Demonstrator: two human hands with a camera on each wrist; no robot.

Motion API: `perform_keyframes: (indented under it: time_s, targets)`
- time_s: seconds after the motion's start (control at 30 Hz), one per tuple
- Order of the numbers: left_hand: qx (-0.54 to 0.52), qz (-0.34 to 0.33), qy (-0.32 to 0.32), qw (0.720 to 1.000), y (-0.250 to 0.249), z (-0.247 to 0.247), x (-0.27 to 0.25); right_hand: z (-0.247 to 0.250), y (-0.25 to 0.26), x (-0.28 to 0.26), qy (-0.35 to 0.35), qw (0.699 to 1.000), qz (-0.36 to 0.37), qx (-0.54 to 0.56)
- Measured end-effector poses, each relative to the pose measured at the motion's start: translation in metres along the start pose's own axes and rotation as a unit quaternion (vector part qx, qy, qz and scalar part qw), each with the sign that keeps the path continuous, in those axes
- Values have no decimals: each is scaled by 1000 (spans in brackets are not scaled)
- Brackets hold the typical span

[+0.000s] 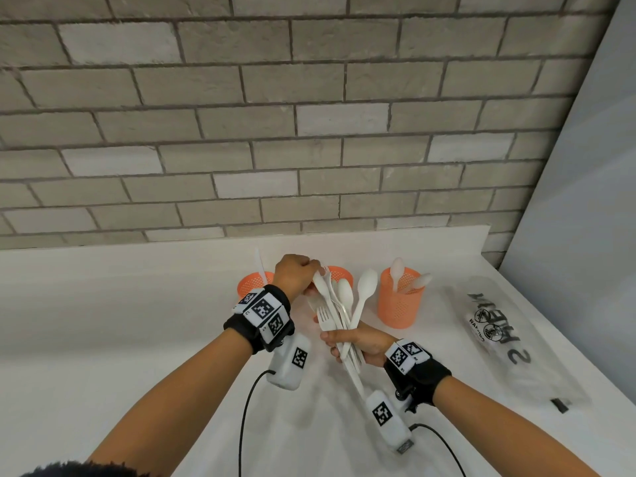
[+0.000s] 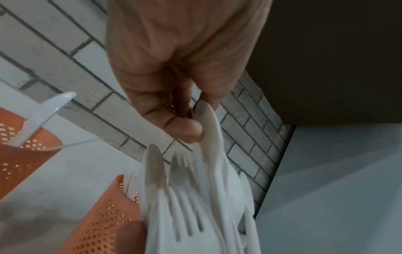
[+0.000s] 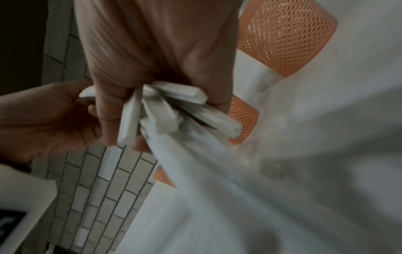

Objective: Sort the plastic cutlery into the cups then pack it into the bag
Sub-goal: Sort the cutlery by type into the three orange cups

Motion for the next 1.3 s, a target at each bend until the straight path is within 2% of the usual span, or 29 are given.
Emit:
perform_keyframes:
  time_s: [0.23, 0.33, 0.4, 0.5, 0.6, 0.67, 0.73, 0.8, 0.9, 0.97, 1.03, 1.1, 1.2, 1.3]
  targets:
    - [1, -52, -91, 994, -4, 6, 7, 0, 6, 2, -25, 1000, 0, -14]
    - [-22, -26, -101, 994, 1, 3, 9, -3, 5, 1, -11, 1000, -9, -5]
    - [-38, 7, -87, 996, 5, -1, 9, -6, 3, -1, 2, 1000, -19, 9]
    - [-118, 40, -42, 991, 8, -1, 7, -8, 2, -4, 22, 998, -31, 54]
    - [-204, 40, 31, 978, 5, -2, 1, -5, 2, -5, 27, 996, -41, 79]
    - [-211, 29, 63, 975, 2, 0, -4, -2, 1, -5, 27, 995, -44, 84]
    - [-194, 18, 77, 978, 2, 2, -9, 0, -1, -4, 26, 995, -43, 82]
    - [-171, 20, 65, 983, 3, 4, -10, 0, 0, -3, 23, 997, -38, 64]
    - [-87, -4, -22, 996, 1, 9, -3, -2, 3, -2, 24, 999, -25, 42]
    - [-25, -44, -79, 996, -4, 15, 3, -2, 4, -1, 24, 999, -17, 36]
    - [18, -75, -109, 991, -11, 21, 6, -2, 4, -1, 24, 999, -13, 32]
    - [51, -94, -111, 988, -13, 22, 8, -2, 4, 0, 23, 999, -10, 32]
    - [114, -95, -65, 987, -6, 10, 7, -5, 6, 1, 26, 999, -1, 29]
    - [95, -78, -47, 991, -1, 3, 3, -7, 6, 0, 25, 999, 6, 21]
Point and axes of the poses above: each hand's wrist, its own x-axis towards the middle knuckle, its own z-axis out of the back of the hand, y = z × x, the point moved 3 cm from there along x, towards the middle knuckle, and after that the axes turned 8 degrees about -z, right-handed, at the moved point
